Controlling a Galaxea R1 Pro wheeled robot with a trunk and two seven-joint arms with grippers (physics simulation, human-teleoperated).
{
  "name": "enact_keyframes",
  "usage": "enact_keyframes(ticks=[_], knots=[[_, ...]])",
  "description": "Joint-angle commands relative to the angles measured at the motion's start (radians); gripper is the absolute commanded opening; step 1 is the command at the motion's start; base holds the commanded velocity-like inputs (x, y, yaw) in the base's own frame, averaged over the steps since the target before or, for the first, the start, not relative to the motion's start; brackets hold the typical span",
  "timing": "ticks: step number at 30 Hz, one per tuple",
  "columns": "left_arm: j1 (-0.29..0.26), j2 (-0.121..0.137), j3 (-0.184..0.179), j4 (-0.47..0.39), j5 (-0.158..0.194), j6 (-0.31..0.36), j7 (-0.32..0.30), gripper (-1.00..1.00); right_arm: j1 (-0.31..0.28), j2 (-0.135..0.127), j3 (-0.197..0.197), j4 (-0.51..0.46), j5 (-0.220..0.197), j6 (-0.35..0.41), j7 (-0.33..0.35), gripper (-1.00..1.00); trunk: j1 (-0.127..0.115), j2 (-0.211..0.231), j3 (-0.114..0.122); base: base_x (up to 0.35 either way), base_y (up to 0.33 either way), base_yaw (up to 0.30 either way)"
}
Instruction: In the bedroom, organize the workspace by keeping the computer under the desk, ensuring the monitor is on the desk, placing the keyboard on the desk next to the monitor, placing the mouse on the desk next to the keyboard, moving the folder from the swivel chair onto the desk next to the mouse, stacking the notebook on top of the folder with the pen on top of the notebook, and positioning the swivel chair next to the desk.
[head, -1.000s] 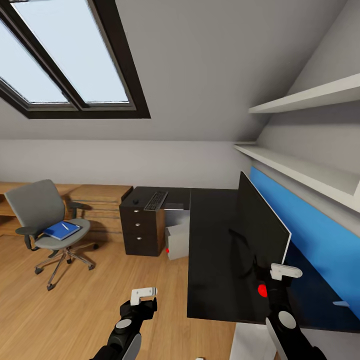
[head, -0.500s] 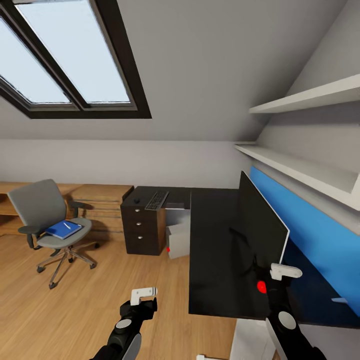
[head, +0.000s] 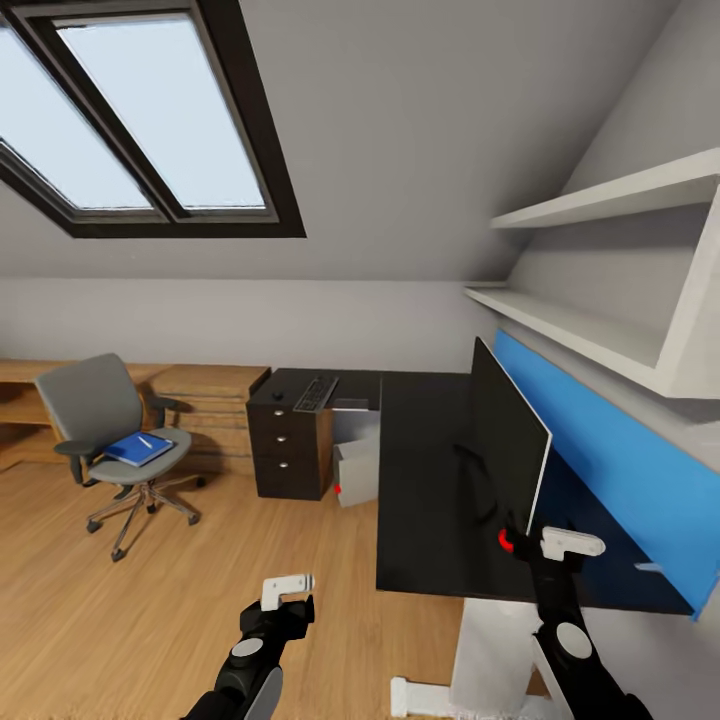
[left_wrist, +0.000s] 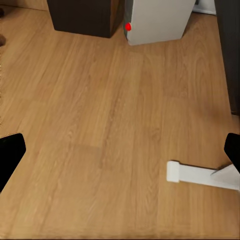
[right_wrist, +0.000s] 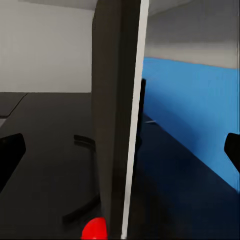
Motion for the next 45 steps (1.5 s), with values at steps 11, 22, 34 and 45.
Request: enact_keyframes(ticks=[11, 22, 34, 45], knots=[[-0.001, 0.001, -0.001, 0.003, 0.01, 0.0, 0.009, 1.0, 0.0, 0.012, 0.001, -0.034, -0.016, 0.132, -0.03, 1.0, 0.0, -0.001, -0.001, -0.333, 0.0, 0.0], [-0.001, 0.011, 0.001, 0.225, 0.009, -0.054, 0.01, 1.0, 0.033, 0.1, 0.001, -0.019, -0.183, 0.334, -0.033, 1.0, 0.0, -0.001, -0.001, -0.332, 0.021, 0.0], [-0.001, 0.011, 0.0, 0.624, 0.007, -0.333, 0.004, 1.0, 0.091, 0.126, 0.01, 0.31, -0.197, 0.175, -0.024, 1.0, 0.0, -0.001, -0.001, -0.289, 0.195, 0.0], [-0.001, 0.012, 0.004, 0.703, 0.01, -0.395, 0.007, 1.0, 0.092, 0.128, 0.019, 0.441, -0.191, 0.059, -0.016, 1.0, -0.019, 0.034, 0.015, -0.113, 0.108, 0.001]])
